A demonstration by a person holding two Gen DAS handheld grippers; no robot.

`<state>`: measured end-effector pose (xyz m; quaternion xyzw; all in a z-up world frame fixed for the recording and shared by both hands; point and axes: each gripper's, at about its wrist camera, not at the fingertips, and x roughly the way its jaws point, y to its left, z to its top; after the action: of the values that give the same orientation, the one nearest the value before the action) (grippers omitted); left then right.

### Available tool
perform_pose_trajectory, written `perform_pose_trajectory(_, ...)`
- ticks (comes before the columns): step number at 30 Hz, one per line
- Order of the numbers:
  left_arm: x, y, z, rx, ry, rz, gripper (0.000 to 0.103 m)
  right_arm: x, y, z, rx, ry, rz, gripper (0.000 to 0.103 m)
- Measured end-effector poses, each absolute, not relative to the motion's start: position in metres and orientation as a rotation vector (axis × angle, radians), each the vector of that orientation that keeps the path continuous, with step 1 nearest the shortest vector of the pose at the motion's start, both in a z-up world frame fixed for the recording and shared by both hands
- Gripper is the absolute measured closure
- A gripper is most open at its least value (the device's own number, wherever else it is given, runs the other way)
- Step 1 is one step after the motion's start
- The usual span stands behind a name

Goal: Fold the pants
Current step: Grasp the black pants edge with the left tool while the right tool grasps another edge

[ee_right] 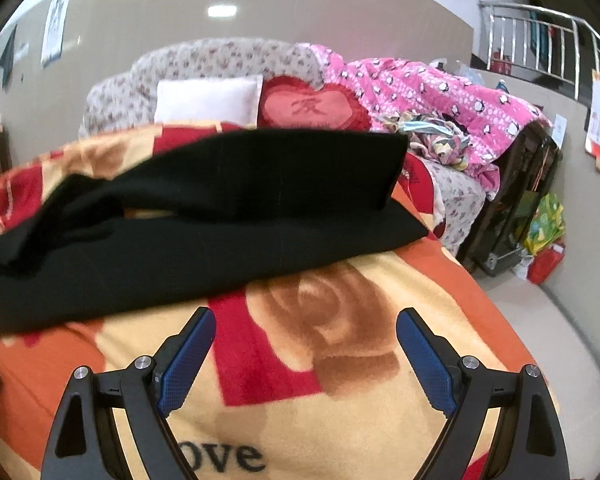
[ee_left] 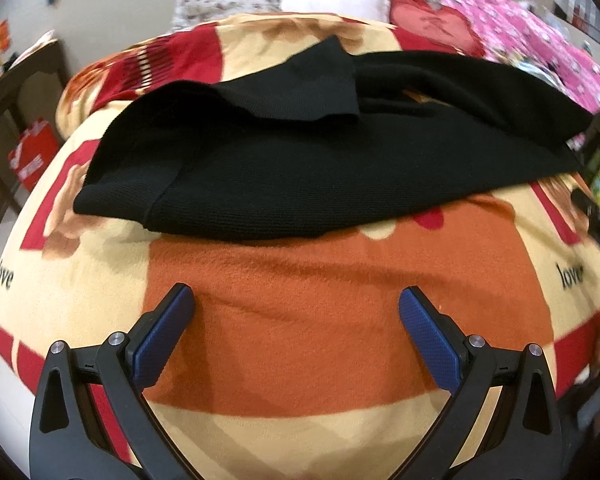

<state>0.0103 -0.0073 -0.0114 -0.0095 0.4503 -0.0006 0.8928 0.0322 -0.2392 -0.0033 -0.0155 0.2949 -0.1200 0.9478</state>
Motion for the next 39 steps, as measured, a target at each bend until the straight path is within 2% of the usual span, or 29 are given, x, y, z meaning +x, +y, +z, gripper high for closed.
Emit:
perform_pose_trajectory(6,-0.006,0.019,-0.008,-0.094,0.854,-0.170,0.001,0.020,-0.234,0.011,-0.003,0.508,-0.183,0.012)
perform_pose_trajectory(9,-0.009,0.046,-0.003,-0.246,0.826,-0.255,0.002,0.023,-0.236,0.008,0.014,0.534,-0.162,0.012)
perform_pose_trajectory(11,-0.007,0.075,0.001,-0.334,0.793,-0.234,0.011,0.025,-0.238,0.004,0.025,0.563,-0.161,0.012)
perform_pose_trajectory(15,0.006,0.120,0.003,-0.458,0.747,-0.268,0.011,0.033,-0.245,-0.006,0.057,0.633,-0.159,0.012)
perform_pose_trajectory(22,0.049,0.128,-0.001,-0.519,0.780,-0.314,0.011,0.033,-0.242,-0.009,0.031,0.644,-0.157,0.012)
perform_pose_trajectory(28,0.051,0.145,0.000,-0.619,0.705,-0.202,0.011,0.033,-0.245,-0.009,0.050,0.643,-0.146,0.012)
perform_pose_trajectory(30,0.051,0.147,-0.002,-0.615,0.708,-0.173,0.013,0.032,-0.248,-0.008,0.070,0.637,-0.146,0.017)
perform_pose_trajectory(31,0.051,0.148,-0.002,-0.616,0.705,-0.153,0.020,0.030,-0.251,-0.007,0.087,0.626,-0.146,0.021)
perform_pose_trajectory(32,0.051,0.149,-0.001,-0.613,0.701,-0.140,0.033,0.029,-0.253,-0.006,0.098,0.620,-0.146,0.032)
perform_pose_trajectory(33,0.051,0.149,0.000,-0.607,0.695,-0.124,0.042,0.028,-0.256,-0.006,0.117,0.613,-0.145,0.043)
perform_pose_trajectory(35,0.052,0.147,-0.001,-0.577,0.723,-0.095,0.077,0.024,-0.265,-0.003,0.167,0.591,-0.146,0.049)
perform_pose_trajectory(36,0.052,0.146,-0.002,-0.563,0.744,-0.084,0.088,0.022,-0.270,-0.002,0.192,0.577,-0.150,0.050)
perform_pose_trajectory(37,0.053,0.145,-0.004,-0.540,0.758,-0.068,0.091,0.019,-0.277,-0.001,0.223,0.561,-0.151,0.052)
perform_pose_trajectory(39,0.053,0.143,-0.004,-0.522,0.753,-0.068,0.091,0.014,-0.289,0.002,0.283,0.532,-0.149,0.053)
